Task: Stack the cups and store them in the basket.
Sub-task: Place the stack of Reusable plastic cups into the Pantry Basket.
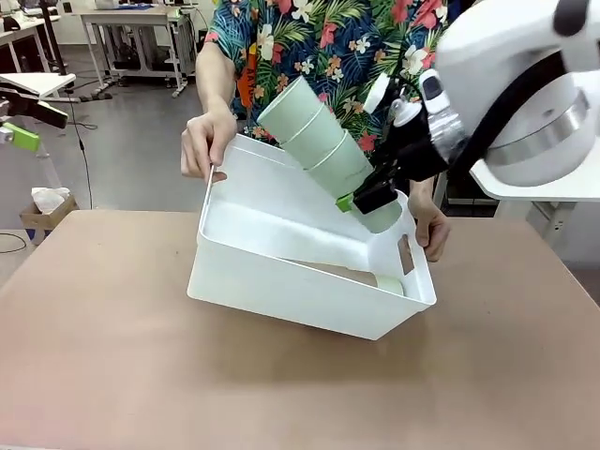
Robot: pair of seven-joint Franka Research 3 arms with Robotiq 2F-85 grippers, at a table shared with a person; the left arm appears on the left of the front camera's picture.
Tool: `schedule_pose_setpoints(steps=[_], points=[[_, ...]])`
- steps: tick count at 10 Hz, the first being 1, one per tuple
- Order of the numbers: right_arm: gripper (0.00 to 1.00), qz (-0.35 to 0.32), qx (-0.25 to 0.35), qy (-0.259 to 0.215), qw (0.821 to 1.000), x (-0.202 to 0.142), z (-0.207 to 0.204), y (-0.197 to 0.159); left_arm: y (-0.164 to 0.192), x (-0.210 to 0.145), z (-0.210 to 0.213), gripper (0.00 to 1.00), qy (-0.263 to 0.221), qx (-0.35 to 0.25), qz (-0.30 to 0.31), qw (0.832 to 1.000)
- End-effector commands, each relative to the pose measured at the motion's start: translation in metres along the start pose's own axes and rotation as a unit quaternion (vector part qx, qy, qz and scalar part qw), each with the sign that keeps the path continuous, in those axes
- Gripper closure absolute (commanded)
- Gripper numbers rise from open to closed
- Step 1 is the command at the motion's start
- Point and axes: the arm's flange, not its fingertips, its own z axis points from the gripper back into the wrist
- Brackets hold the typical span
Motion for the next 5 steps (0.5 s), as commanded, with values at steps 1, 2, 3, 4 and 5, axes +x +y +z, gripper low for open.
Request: schedule_pose_setpoints(steps=[1, 2, 3, 4, 5], points=[[0.15, -0.004, -0.016, 0.028, 0.999, 0.012, -0.017, 0.001, -0.003, 0.003, 0.001, 0.0, -0.003, -0.001, 0.003, 1.0], [0.15, 0.002, -0.021, 0.036, 0.999, 0.01, -0.024, 0.005, -0.003, 0.003, 0.001, 0.0, -0.003, -0.001, 0.003, 1.0], [0.15, 0.005, -0.026, 0.046, 0.999, 0.01, -0.033, 0.004, -0.003, 0.003, 0.001, 0.0, -0.003, -0.001, 0.003, 1.0], [0.15, 0.008, -0.028, 0.055, 0.998, 0.011, -0.043, 0.001, -0.003, 0.003, 0.001, 0.0, -0.003, -0.001, 0.003, 1.0], [0.15, 0.007, -0.024, 0.062, 0.998, 0.008, -0.053, 0.001, -0.003, 0.003, 0.001, 0.0, -0.003, -0.001, 0.003, 1.0]])
